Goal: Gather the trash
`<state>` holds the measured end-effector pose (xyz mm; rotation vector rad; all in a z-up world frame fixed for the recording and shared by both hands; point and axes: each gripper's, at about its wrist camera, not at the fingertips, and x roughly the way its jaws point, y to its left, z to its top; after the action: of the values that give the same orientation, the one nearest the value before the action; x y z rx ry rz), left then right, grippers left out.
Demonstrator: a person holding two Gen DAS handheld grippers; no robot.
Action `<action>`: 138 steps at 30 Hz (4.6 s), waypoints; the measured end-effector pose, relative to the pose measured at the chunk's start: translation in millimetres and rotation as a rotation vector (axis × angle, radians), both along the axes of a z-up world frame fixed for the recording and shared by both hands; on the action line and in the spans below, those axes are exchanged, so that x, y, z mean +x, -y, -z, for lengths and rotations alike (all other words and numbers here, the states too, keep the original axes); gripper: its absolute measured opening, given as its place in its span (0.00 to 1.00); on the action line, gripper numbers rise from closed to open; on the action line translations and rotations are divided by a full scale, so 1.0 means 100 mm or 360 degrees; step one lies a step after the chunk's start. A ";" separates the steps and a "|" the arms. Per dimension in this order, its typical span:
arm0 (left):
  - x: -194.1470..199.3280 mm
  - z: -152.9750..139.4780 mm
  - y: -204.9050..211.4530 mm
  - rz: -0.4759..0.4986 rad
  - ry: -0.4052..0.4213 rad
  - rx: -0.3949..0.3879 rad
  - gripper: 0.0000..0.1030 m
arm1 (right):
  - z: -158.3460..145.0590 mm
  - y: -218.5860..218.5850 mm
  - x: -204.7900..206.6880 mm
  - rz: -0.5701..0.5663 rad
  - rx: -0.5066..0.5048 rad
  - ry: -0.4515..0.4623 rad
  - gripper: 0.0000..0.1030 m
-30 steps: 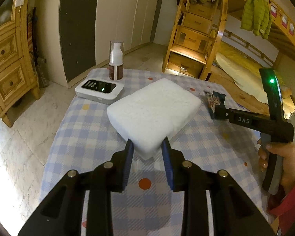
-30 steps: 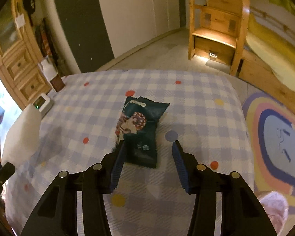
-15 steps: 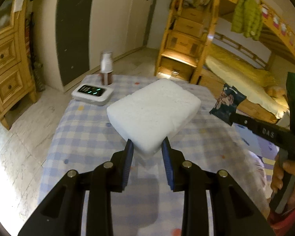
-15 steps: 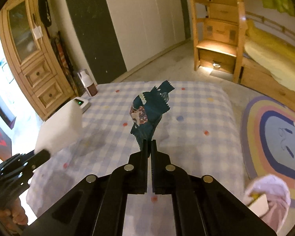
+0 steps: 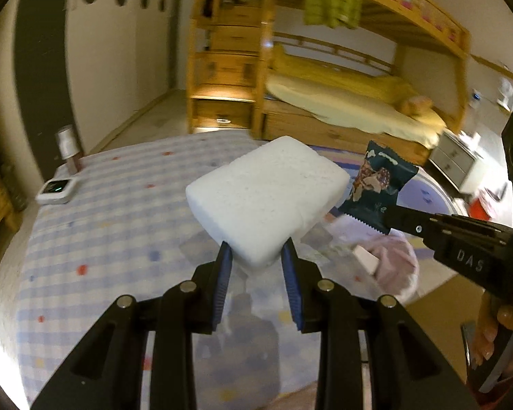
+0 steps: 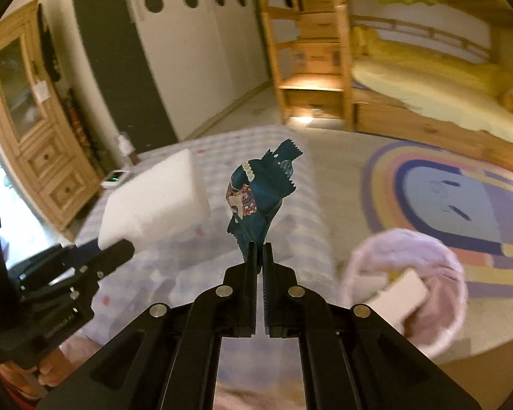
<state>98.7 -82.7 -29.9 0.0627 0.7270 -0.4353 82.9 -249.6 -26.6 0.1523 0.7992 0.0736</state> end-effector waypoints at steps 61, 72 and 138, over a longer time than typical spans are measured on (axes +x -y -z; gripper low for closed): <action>0.17 0.33 1.65 0.0334 -0.0157 0.0049 0.80 | 0.01 1.83 -0.94 0.0683 0.0128 0.0107 0.37; -0.18 -0.20 0.81 0.0139 -0.0044 0.0117 0.93 | -0.39 1.09 -1.17 0.0467 0.0050 0.0136 0.85; -1.20 -0.91 -1.30 -0.0568 -0.0070 0.0251 0.93 | -1.11 -0.57 -1.44 -0.0090 -0.0101 0.0152 0.93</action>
<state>-21.4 47.7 61.1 0.0700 0.7965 -0.0381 -60.9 -192.9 84.2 0.0658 0.7098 0.1080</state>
